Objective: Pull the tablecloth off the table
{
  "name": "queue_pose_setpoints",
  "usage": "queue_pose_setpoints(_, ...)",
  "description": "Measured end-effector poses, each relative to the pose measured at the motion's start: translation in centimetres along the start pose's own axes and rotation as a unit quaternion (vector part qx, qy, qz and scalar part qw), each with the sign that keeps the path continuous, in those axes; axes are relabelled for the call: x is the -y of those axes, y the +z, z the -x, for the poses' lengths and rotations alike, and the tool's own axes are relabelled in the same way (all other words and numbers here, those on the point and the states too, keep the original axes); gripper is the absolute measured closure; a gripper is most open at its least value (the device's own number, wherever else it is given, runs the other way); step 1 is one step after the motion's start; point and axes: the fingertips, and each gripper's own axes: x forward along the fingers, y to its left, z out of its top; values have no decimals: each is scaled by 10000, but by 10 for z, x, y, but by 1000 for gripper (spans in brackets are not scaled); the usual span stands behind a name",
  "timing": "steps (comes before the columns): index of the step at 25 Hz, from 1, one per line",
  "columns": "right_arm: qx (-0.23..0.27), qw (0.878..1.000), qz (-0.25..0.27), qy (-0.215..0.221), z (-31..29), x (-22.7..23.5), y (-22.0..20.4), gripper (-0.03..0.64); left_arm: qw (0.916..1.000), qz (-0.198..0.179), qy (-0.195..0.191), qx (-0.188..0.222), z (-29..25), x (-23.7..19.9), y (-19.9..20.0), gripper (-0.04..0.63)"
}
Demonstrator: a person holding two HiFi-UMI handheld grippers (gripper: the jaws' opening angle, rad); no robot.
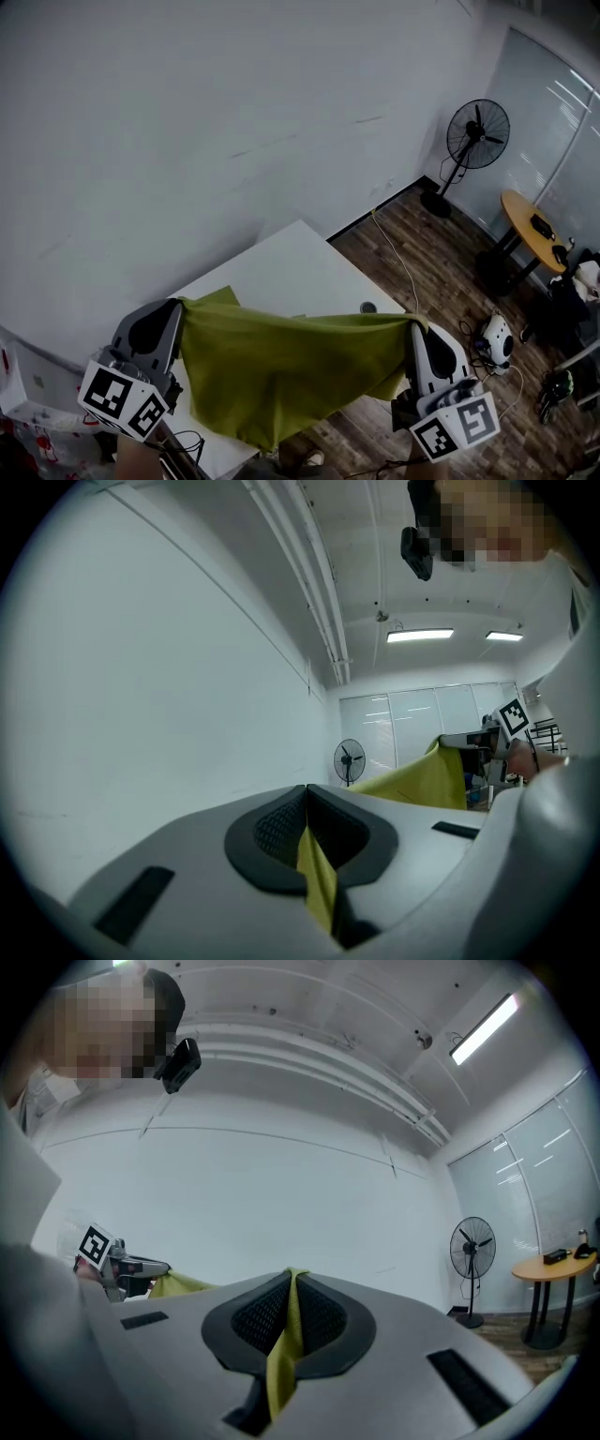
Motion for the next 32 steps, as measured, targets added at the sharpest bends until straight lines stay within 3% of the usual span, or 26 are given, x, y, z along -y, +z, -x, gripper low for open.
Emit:
queue_pose_setpoints(11,6,9999,-12,168,59,-10,1,589,9999,-118,71,34,44,42,9,575)
queue_pose_setpoints(19,72,9992,-1,386,158,-14,9,589,9992,7,375,156,125,113,21,575)
queue_pose_setpoints(25,223,9985,-24,503,248,-19,18,589,9984,-108,517,206,196,179,29,575)
queue_pose_setpoints(32,169,9982,-129,552,334,-29,14,589,9984,-106,540,149,266,239,25,575)
